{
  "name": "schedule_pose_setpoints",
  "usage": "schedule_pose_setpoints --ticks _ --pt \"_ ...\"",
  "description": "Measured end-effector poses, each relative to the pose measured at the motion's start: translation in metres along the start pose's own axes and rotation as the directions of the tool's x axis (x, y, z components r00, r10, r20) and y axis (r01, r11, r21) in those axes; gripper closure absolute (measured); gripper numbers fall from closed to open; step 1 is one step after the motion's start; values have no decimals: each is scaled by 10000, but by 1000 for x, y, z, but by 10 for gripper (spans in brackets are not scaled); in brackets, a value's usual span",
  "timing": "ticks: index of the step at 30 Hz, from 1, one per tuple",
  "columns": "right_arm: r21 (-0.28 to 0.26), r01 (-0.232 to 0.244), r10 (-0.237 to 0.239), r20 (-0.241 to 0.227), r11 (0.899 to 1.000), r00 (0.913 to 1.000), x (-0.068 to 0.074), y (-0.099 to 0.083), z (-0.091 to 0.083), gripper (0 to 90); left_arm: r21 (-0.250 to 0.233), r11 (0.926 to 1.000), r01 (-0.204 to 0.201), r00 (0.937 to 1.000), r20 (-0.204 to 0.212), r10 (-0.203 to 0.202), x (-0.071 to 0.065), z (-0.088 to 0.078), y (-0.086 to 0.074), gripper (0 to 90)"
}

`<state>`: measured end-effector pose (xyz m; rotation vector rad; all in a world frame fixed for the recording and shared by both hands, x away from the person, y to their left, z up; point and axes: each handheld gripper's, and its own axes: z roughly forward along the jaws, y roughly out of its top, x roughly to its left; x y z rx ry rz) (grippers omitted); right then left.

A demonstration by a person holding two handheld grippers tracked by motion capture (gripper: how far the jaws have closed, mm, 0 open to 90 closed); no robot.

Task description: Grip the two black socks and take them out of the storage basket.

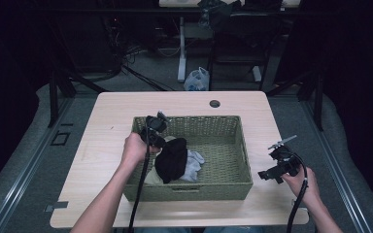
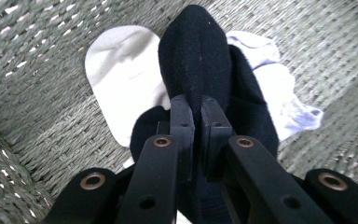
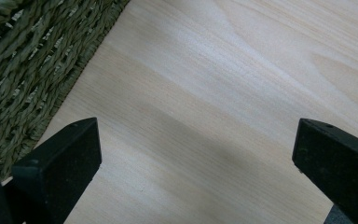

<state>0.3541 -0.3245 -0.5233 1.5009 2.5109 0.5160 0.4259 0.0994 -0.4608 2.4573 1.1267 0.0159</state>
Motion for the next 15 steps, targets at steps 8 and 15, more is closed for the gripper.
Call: schedule_pose_setpoints --ticks 8,15 --pt "-8 -7 7 3 10000 10000 0 0 0 7 -429 9991 -67 9999 -123 62 2 -29 -1 864" --pt "50 27 -27 24 10000 10000 0 0 0 7 -831 9963 -211 9995 -257 191 0 -54 -2 864"
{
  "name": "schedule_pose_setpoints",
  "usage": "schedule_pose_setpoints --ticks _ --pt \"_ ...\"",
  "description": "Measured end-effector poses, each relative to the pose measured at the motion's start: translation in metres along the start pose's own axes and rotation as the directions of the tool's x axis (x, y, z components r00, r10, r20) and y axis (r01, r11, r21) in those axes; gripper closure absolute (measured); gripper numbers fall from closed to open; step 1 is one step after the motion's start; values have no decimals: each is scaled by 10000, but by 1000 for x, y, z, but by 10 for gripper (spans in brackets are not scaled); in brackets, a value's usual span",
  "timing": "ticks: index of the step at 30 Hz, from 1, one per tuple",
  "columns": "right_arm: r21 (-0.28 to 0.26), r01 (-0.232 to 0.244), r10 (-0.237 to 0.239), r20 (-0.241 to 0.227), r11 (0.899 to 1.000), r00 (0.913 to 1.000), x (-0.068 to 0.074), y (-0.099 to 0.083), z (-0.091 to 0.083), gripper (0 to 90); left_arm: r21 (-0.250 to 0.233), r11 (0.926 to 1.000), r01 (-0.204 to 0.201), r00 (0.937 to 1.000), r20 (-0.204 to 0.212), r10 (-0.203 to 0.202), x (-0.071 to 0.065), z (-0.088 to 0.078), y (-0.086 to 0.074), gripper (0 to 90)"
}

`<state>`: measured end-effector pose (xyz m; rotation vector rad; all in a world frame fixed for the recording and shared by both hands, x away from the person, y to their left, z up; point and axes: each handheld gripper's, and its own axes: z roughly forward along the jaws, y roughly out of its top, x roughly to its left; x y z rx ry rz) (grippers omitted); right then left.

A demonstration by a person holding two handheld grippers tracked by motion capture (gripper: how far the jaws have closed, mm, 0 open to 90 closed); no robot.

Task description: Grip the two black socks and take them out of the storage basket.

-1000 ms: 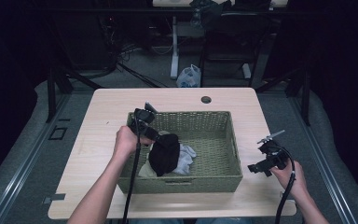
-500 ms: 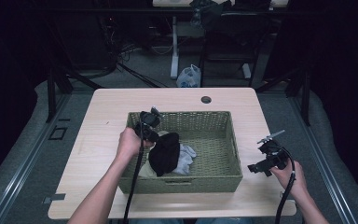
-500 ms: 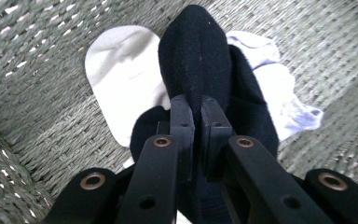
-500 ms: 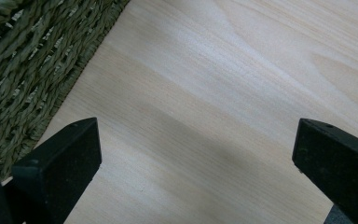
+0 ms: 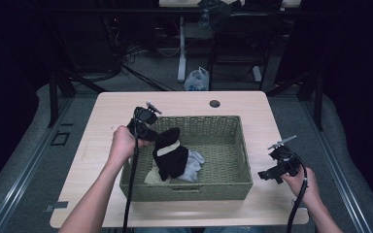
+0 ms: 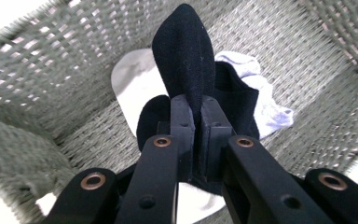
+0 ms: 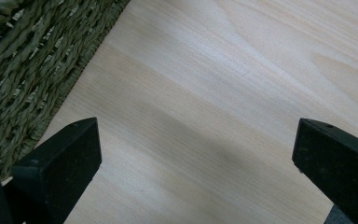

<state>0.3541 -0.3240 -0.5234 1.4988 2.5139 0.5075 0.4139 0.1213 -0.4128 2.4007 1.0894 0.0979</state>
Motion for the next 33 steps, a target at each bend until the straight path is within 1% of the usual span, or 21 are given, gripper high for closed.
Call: schedule_pose_setpoints --ticks 1,7,8,9,11,12,13,17,21,24,26,27,30,33 --pt "-7 -7 7 -14 10000 10000 0 0 0 7 -66 10000 9 10000 14 -9 0 -4 0 863" --pt "-2 -2 2 -16 10000 10000 0 0 0 7 -337 9993 -152 9997 -217 145 -3 -25 6 863" --pt "-6 -7 7 -18 10000 10000 0 0 0 7 -337 9993 -152 9997 -217 145 -3 -25 6 863" --pt "-4 -4 4 -21 10000 10000 0 0 0 7 -354 9991 -231 9993 -303 220 -4 -31 9 863" --pt "-39 -24 24 -95 10000 10000 0 0 0 7 -349 9990 -275 9991 -338 263 -5 -34 10 863" --pt "-11 2 -2 -25 10000 10000 0 0 0 7 -321 9988 -367 9985 -427 353 -5 -39 13 863" --pt "-7 -3 3 -26 10000 10000 0 0 0 7 -300 9989 -372 9984 -447 358 -5 -41 14 863" --pt "-42 -29 29 -33 10000 10000 0 0 0 7 -250 9987 -442 9974 -584 427 -5 -47 19 862" --pt "-73 -72 71 -78 9999 9999 0 0 0 7 -269 9985 -485 9971 -607 468 -5 -51 22 861" --pt "-44 -44 44 -24 10000 10000 0 0 0 7 -210 9987 -471 9971 -603 457 -3 -54 24 862" --pt "-36 -28 28 -21 10000 10000 0 0 0 7 -251 9987 -449 9971 -633 432 -3 -55 25 862" --pt "22 29 -29 8 10000 10000 0 0 -1 7 -267 9987 -438 9973 -608 421 -2 -57 26 862" --pt "-19 1 -1 23 10000 10000 0 0 -1 7 -265 9987 -445 9970 -650 427 -2 -60 29 862" --pt "3 6 -6 -37 10000 10000 0 0 -1 7 -311 9984 -467 9966 -694 444 -1 -66 34 862"
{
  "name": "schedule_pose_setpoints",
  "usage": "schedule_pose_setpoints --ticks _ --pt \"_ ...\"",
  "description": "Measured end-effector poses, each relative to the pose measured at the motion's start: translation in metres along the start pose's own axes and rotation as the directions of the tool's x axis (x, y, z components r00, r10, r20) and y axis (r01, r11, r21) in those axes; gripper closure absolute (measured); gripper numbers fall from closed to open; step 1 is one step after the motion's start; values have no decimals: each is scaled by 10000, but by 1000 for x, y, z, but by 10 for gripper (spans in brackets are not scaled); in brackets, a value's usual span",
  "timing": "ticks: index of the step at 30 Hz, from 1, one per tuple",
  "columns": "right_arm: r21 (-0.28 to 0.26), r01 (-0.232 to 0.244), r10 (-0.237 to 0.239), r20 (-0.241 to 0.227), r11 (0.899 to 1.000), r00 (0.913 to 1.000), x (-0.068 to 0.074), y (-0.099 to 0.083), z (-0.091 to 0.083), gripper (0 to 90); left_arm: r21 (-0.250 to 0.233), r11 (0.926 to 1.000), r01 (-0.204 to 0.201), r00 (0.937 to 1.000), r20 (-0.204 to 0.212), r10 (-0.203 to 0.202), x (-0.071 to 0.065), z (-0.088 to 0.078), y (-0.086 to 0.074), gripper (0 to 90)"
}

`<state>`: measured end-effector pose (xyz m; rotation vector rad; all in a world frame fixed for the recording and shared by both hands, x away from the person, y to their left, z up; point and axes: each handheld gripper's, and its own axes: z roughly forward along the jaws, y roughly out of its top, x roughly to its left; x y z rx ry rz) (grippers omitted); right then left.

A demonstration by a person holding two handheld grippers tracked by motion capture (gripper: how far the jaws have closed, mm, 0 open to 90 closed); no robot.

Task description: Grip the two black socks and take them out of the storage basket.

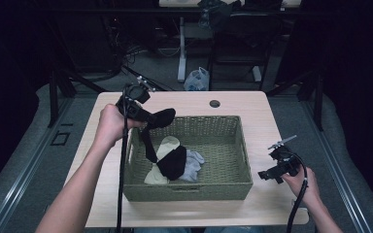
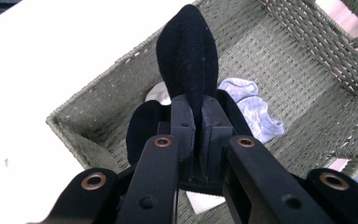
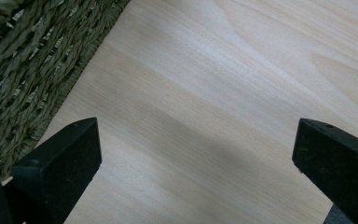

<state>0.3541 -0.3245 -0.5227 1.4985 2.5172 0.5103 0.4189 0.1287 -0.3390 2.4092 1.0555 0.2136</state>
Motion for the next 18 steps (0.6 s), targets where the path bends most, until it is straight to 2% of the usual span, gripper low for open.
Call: schedule_pose_setpoints --ticks 14,18 --pt "12 50 -50 124 10000 9999 0 0 0 8 -303 9995 80 9996 -276 -89 7 -27 16 862" --pt "45 -30 30 -37 10000 10000 0 0 0 8 -370 9992 114 9990 -434 -131 10 -36 21 862"
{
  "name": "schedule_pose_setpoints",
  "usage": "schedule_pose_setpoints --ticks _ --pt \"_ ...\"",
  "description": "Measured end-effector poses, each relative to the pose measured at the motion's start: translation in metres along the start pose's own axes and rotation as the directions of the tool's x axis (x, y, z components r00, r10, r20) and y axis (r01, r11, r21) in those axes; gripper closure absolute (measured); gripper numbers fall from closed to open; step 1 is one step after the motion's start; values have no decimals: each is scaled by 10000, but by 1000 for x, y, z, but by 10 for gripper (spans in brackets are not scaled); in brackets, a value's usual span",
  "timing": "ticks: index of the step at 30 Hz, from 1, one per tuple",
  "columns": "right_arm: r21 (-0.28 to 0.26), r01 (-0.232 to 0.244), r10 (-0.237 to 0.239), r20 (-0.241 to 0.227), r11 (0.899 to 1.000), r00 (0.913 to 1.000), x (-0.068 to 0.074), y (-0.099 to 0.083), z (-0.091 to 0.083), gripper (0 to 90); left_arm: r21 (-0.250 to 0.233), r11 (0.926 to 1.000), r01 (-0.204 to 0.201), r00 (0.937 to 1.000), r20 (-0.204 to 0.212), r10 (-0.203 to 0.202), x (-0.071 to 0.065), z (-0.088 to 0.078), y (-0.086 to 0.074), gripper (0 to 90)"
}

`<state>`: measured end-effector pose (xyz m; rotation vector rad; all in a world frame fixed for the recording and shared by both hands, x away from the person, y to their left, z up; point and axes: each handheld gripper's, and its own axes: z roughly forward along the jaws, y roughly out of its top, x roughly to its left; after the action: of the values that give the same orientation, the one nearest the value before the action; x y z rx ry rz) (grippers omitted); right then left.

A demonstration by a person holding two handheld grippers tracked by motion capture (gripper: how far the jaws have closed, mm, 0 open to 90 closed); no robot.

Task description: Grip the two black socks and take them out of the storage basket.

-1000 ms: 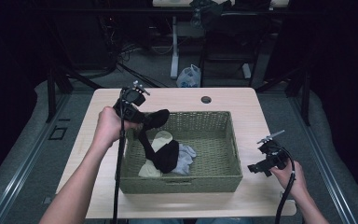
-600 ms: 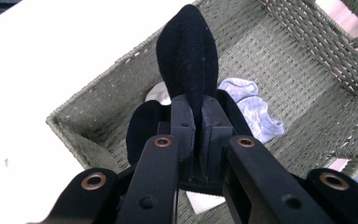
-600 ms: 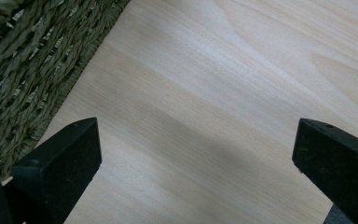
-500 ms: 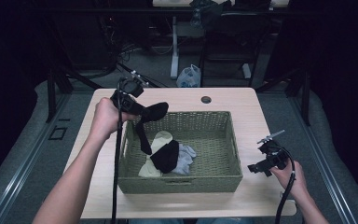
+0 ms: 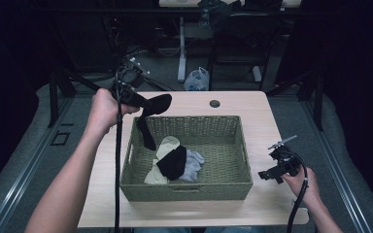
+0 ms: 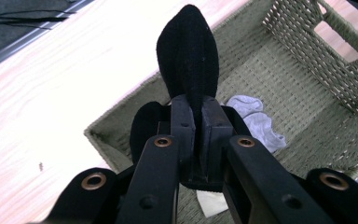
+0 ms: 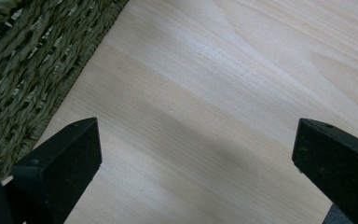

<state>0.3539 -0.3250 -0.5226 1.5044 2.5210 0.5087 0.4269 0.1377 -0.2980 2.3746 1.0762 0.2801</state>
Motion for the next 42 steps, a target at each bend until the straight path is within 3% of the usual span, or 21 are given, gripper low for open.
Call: schedule_pose_setpoints --ticks 9,21,31,37,38,42 --pt "-16 35 -35 80 10000 10000 0 0 0 8 -207 9997 163 9988 -466 -173 10 -24 5 862" --pt "43 87 -87 154 10000 9998 0 0 1 8 -514 9959 739 9915 -1038 -789 34 -62 -13 862" --pt "2 40 -40 175 10000 9998 1 0 1 9 -462 9886 1432 9778 -1477 -1486 59 -75 -40 862" --pt "37 40 -40 160 10000 9999 1 0 1 9 -325 9821 1854 9689 -1608 -1882 71 -71 -57 862" --pt "40 39 -40 160 10000 9999 1 0 1 8 -264 9781 2064 9633 -1699 -2079 77 -68 -64 862" --pt "66 106 -107 150 9999 9998 1 0 1 9 -146 9705 2405 9558 -1706 -2394 87 -61 -77 862"
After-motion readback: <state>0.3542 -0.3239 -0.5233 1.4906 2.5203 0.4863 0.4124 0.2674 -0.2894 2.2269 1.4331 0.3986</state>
